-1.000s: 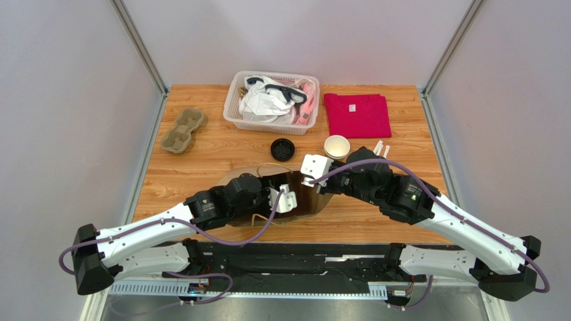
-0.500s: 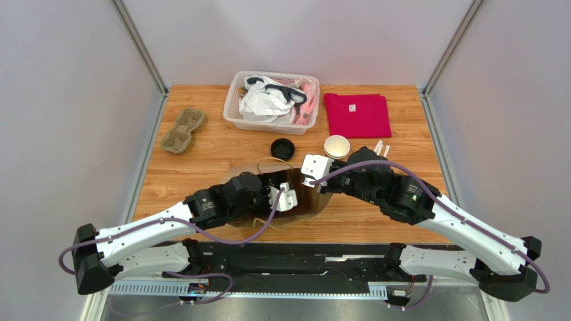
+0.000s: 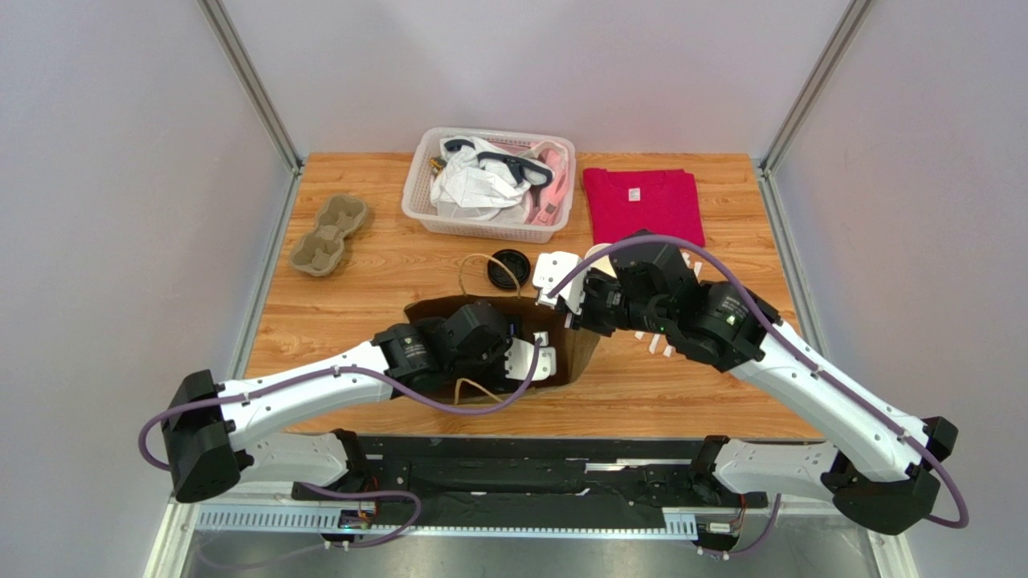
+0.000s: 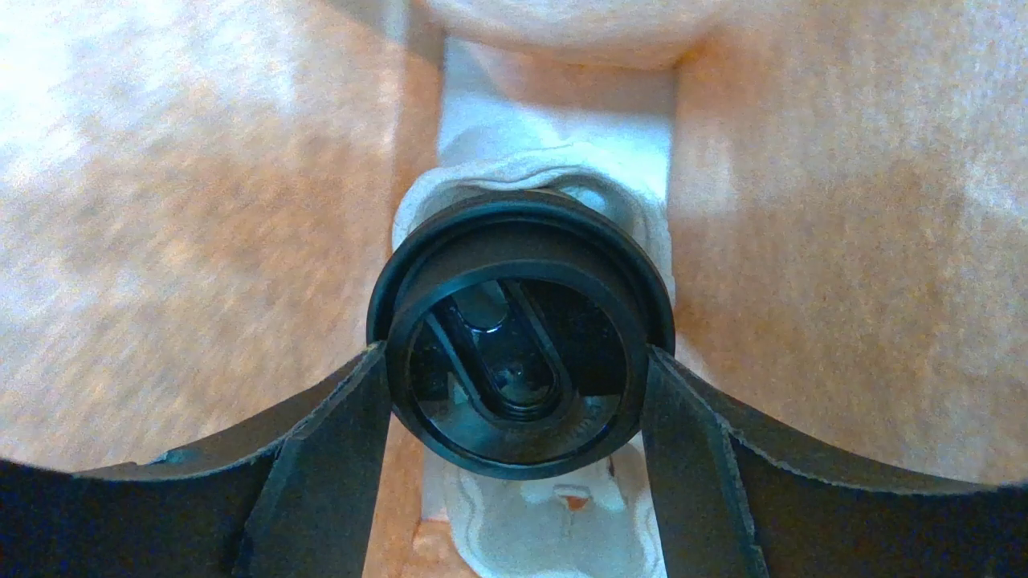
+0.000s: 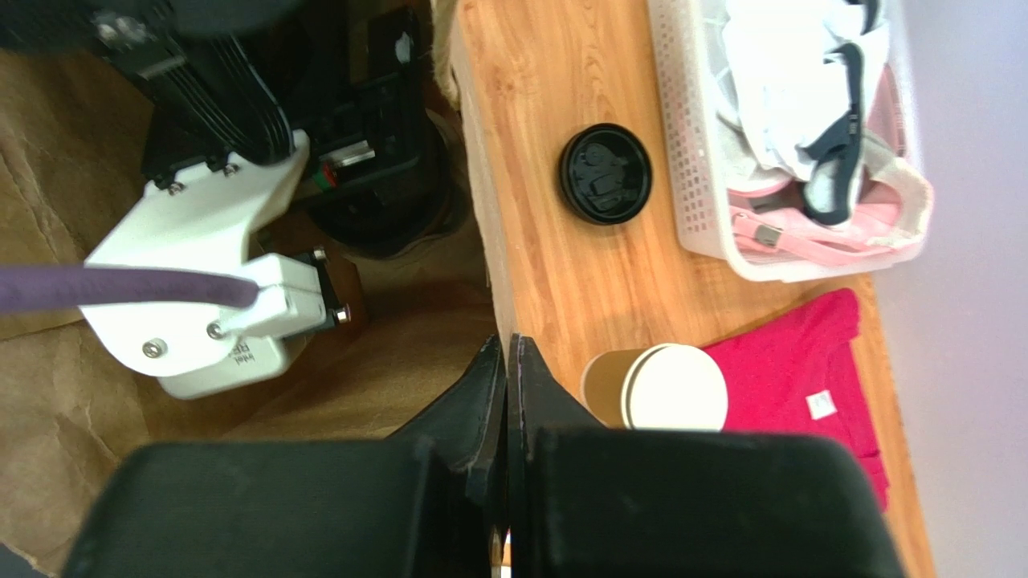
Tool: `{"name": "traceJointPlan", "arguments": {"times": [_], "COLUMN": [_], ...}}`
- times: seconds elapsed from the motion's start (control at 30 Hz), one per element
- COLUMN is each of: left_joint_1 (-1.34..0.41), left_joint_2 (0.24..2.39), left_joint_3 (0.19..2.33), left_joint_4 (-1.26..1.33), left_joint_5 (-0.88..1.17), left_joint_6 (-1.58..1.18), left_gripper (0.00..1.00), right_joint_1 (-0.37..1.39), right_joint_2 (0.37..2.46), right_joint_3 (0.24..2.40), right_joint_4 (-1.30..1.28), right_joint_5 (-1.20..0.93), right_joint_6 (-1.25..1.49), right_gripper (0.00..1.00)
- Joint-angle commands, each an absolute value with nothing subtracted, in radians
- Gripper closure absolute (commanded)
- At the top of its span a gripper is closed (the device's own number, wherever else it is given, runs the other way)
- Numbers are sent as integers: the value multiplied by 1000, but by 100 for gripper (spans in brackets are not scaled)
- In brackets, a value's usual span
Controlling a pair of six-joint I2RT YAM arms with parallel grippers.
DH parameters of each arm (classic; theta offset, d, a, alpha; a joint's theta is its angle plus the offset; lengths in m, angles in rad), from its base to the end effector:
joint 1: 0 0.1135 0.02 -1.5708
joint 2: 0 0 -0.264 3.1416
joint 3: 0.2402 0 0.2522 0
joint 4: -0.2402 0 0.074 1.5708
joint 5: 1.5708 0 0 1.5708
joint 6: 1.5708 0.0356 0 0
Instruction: Pack the takeout coffee
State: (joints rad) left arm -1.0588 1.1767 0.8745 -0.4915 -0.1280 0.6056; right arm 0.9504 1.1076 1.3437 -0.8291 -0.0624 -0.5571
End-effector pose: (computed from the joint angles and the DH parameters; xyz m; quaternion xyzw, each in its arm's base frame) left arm 0.1250 -0.2131 0.2637 0.6666 0.6397 -0.0273 0.3817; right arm 0.1244 0.1779 0.4041 -0.6146 0.6334 0.1187 0.4550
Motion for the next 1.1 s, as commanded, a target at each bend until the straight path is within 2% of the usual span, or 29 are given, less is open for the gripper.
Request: {"name": "traceJointPlan", "arguments": {"times": [0.0,0.43,0.87,1.0,1.07], "left_joint_1": [-1046,-933,-919,-917,-916], "left_joint_2": [1227,1442,1523,1508,1505], "left_joint_3": [943,1098,1058,1071,1087], "left_joint_4": [-577,-745,-778,-764,-770], "left_joint_5": [-45,150,144,140,143], "left_joint_6": [617,683,707,693,690], "left_gripper": [87,85,83,75,68], "right_joint_1": [901,839,732,713,709], "right_joint_2": [1144,1256,1350,1376,1387], "right_joint_3": [1437,1555,1621,1644,1652], "right_joint_4": [-908,-1014,-1019,-1022,-1025], "right_joint_5": [-227,-356,-391,-402,-410], "right_joint_6": [-566,-681,-678,-684,-686], "right_gripper": [100,100,100,100,100]}}
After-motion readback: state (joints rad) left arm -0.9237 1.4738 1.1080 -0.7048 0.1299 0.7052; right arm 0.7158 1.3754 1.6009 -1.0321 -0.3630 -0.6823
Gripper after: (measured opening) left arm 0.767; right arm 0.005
